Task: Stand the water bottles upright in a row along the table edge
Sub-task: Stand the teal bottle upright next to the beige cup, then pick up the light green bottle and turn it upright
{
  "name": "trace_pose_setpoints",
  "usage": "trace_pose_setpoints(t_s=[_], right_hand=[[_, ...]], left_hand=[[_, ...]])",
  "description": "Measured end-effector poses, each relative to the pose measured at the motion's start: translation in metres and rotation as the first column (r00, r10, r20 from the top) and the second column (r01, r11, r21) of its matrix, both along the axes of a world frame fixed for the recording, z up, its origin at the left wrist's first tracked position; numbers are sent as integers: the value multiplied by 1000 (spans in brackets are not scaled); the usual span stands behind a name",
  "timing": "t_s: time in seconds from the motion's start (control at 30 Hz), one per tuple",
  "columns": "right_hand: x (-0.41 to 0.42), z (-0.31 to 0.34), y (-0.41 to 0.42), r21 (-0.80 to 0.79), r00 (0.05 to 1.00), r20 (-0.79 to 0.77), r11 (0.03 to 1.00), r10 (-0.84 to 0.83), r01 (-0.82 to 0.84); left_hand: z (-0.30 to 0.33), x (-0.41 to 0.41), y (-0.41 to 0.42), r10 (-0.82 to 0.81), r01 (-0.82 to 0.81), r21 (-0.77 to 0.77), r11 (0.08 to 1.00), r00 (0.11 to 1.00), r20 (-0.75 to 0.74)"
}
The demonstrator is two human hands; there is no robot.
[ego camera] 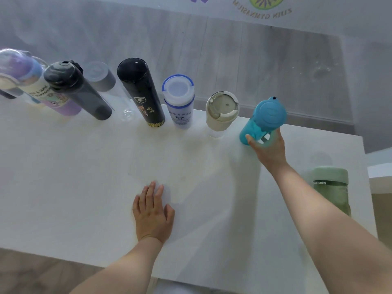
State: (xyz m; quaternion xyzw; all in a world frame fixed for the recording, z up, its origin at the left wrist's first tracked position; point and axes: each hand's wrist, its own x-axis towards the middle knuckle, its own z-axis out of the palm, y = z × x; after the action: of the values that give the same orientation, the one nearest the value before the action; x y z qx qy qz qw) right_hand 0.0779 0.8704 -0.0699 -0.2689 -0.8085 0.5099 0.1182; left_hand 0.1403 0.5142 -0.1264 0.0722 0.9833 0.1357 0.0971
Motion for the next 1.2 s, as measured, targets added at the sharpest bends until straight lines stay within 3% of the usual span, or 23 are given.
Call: trace_pose_setpoints(t_s=[0.33, 0.57, 0.7, 0.9, 1.1, 1.2], right_hand=[[-8, 3, 2, -33, 1000, 18, 999, -4, 4], [3, 7, 5, -32, 992, 122, 999, 24, -20], [34, 12, 2, 5, 981, 194, 1000, 7, -8], [115, 28, 1, -1, 953, 300, 999, 43, -45], [193, 50, 21, 168, 961, 270, 980, 55, -104], [228, 54, 40, 290, 965, 256, 948, 59, -135]], left_hand=[[-2, 0, -1, -12, 13, 25, 1000, 1000, -15], [3, 0, -1, -17, 16, 23, 1000, 1000, 22], [3, 0, -1, -24, 24, 26, 999, 999, 29], [5, 0, -5, 32, -29, 152, 988, 999, -17], [6, 11, 26, 117, -112, 145, 983, 993, -24], [9, 30, 60, 15, -11, 168, 986, 1000, -24]])
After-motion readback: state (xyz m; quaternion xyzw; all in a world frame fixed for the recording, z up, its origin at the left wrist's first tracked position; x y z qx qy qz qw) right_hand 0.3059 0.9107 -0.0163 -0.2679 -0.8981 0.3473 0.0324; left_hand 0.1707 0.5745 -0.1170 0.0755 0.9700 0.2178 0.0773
